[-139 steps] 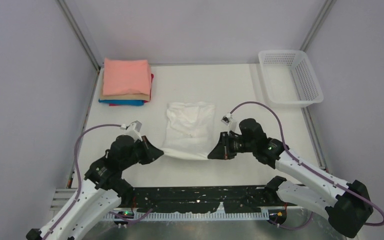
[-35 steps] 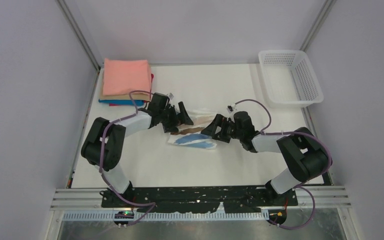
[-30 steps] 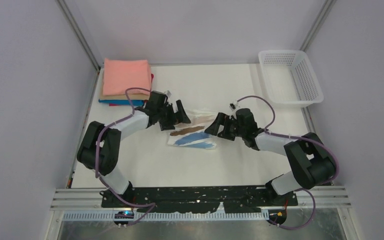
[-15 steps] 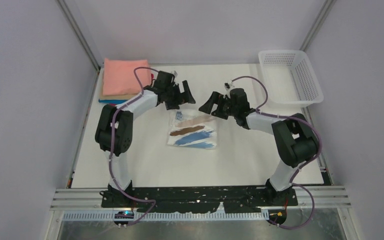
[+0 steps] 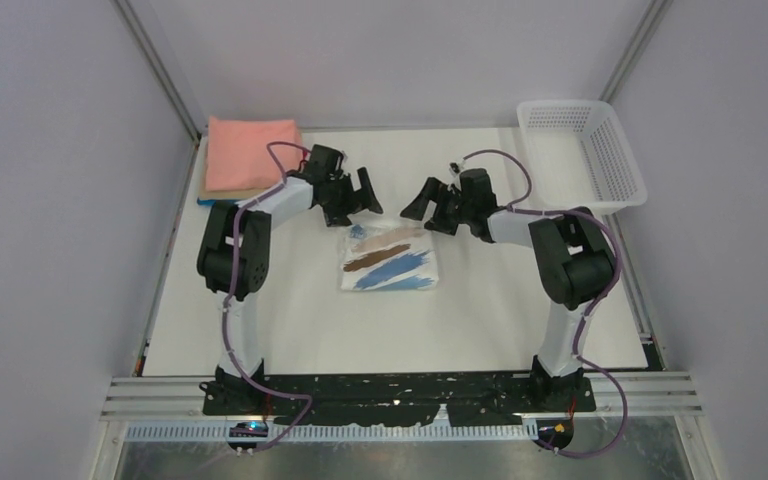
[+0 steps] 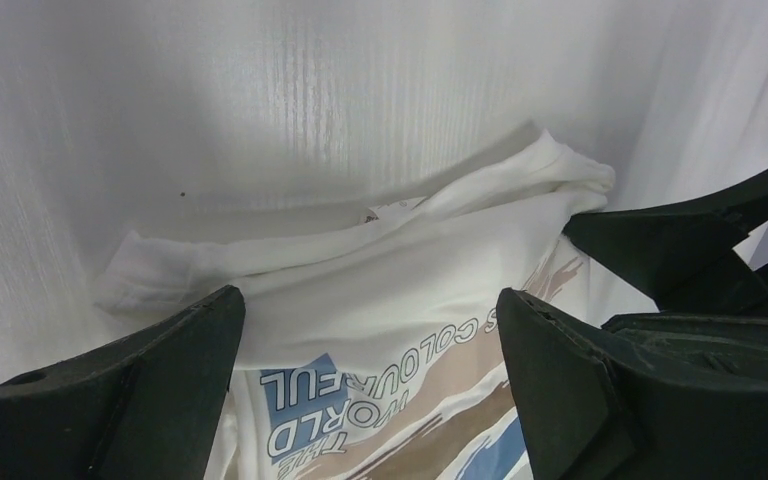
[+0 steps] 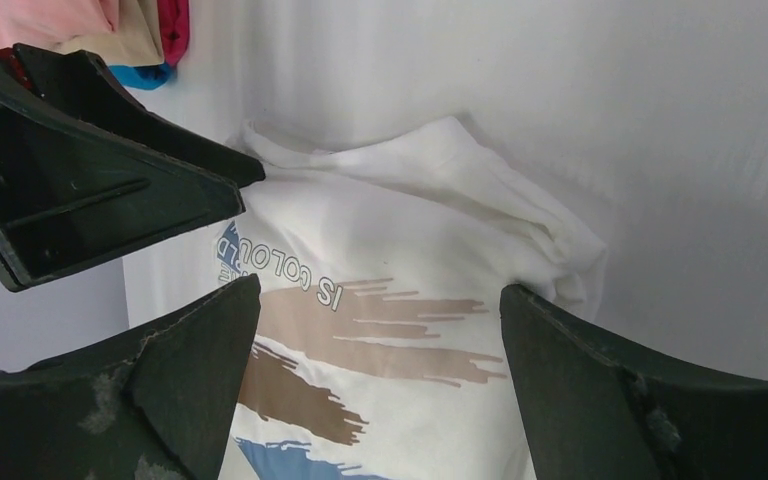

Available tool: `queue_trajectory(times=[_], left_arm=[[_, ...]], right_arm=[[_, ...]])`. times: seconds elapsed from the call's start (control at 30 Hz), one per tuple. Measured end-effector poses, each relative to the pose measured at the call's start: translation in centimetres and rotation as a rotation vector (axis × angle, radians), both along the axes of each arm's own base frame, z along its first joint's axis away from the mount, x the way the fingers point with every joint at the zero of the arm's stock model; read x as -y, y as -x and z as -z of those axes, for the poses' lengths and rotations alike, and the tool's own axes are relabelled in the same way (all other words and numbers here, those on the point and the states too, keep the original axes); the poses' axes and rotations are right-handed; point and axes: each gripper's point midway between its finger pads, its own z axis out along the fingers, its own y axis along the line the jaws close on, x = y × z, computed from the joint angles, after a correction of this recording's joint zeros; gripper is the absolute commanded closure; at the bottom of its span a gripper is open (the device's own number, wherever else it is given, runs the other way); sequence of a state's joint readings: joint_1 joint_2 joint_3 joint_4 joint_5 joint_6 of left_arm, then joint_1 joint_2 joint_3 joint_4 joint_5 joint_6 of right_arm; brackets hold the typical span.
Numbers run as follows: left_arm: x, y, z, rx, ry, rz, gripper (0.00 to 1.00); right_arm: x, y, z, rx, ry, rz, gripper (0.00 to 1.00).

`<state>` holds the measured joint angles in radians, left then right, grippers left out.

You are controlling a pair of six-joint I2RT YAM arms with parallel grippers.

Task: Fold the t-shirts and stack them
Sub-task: Smooth out wrinkles on the folded tshirt, then put the neatly folded tshirt into the corner of the board with the left arm

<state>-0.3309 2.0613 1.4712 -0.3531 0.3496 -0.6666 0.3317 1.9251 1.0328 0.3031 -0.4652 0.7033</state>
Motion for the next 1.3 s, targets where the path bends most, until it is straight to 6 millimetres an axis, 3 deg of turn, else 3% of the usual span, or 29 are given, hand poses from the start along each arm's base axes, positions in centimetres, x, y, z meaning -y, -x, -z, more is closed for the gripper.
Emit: queue_trajectory(times=[0.13, 0.2, 0.33, 0.43, 0.57, 0.63, 0.73, 0.9, 1.13, 1.2, 1.27, 1.3], left_arm=[[-1.1, 0.8, -1.3, 0.018, -0.053, 0.0, 0.0], [-2.3, 1.5, -3.1, 0.06, -0.094, -0.017, 0.0], [-4.9, 3.0, -7.7, 0.171, -0.158, -0.076, 0.0], [-5.9, 3.9, -9.0, 0.204, -0.18, -0.104, 0.0], [-6.1, 4.9, -5.9, 0.121, -0.199, -0.093, 0.0], [-6.0, 5.7, -3.4, 0.052, -0.205, -0.086, 0.0], [-5.8, 7.4, -0.1, -0.049, -0.217, -0.069, 0.02], [-4.6, 8.8, 1.6, -0.105, -0.217, -0.049, 0.29], [-3.2, 9.5, 2.4, -0.123, -0.225, -0.041, 0.43], [-2.9, 9.4, 2.5, -0.128, -0.218, -0.041, 0.63], [-2.6, 9.3, 2.7, -0.136, -0.208, -0.04, 0.94], [-2.3, 9.2, 2.8, -0.139, -0.2, -0.039, 1.0]], right_arm=[[1.6, 0.4, -1.7, 0.017, 0.084, 0.03, 0.05], [3.1, 0.4, -4.4, 0.071, 0.122, 0.07, 0.05], [8.3, 1.5, -12.2, 0.265, 0.15, 0.2, 0.05], [12.6, 3.4, -14.8, 0.346, 0.168, 0.313, 0.05], [16.7, 6.7, -12.8, 0.318, 0.212, 0.424, 0.05], [17.3, 8.5, -11.3, 0.286, 0.231, 0.438, 0.05], [18.0, 10.3, -10.9, 0.283, 0.25, 0.461, 0.05], [19.2, 10.8, -13.1, 0.365, 0.273, 0.516, 0.05], [20.7, 10.9, -12.5, 0.355, 0.343, 0.568, 0.05], [21.0, 11.0, -12.3, 0.349, 0.359, 0.577, 0.05], [21.2, 11.0, -12.2, 0.347, 0.37, 0.584, 0.05], [21.4, 11.0, -12.2, 0.347, 0.375, 0.588, 0.05]])
